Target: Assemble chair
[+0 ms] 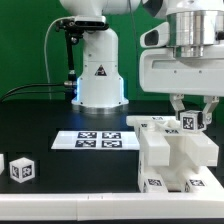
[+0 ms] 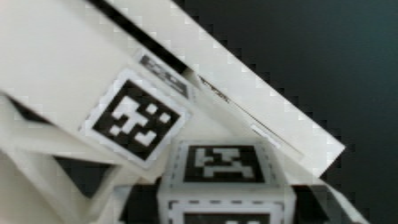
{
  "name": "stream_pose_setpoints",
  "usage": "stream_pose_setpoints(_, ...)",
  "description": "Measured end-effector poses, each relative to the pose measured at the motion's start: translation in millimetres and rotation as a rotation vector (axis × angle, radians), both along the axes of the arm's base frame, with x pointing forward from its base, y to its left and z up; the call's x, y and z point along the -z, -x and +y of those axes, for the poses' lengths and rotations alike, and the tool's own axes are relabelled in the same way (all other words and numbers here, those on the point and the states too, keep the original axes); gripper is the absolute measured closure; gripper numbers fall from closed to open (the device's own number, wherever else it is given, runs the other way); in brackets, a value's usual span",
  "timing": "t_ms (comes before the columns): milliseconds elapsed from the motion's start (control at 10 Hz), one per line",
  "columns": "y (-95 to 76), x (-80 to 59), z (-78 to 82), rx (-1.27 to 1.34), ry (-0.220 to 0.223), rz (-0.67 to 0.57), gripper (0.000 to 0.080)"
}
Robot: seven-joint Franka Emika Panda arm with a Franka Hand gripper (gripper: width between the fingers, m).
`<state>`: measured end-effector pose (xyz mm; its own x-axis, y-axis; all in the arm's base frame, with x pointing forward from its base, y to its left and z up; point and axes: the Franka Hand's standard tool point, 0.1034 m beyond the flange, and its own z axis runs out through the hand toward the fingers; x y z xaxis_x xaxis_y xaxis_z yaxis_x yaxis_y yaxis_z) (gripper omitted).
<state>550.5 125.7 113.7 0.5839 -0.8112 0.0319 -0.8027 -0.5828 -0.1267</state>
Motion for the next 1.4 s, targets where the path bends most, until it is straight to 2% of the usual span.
stream_pose_setpoints(300, 0.0, 0.5, -2.0, 0.307, -0.086, 0.047, 0.0518)
stream_pose_setpoints(600, 0.4, 1.1, 1.9, 0.454, -0.108, 0.065, 0.0518)
stream_pose_setpoints(700, 0.5, 1.2, 2.1, 0.445, -0.108, 0.065, 0.0425)
stream_pose_setpoints(800, 0.6, 1.3, 2.3, 0.442, -0.109, 0.065, 0.0249)
stream_pose_setpoints(900, 0.7, 1.3, 2.5, 0.397, -0.105, 0.062, 0.0249)
stream_pose_setpoints(1000, 0.6, 0.9, 2.9, 0.295, -0.094, 0.056, 0.0171)
stream_pose_setpoints(1300, 1.6, -2.4, 3.7, -0.213, -0.025, 0.094, 0.0151)
stream_pose_setpoints(1400, 0.1, -2.3, 2.9, -0.254, -0.023, 0.082, 0.0151)
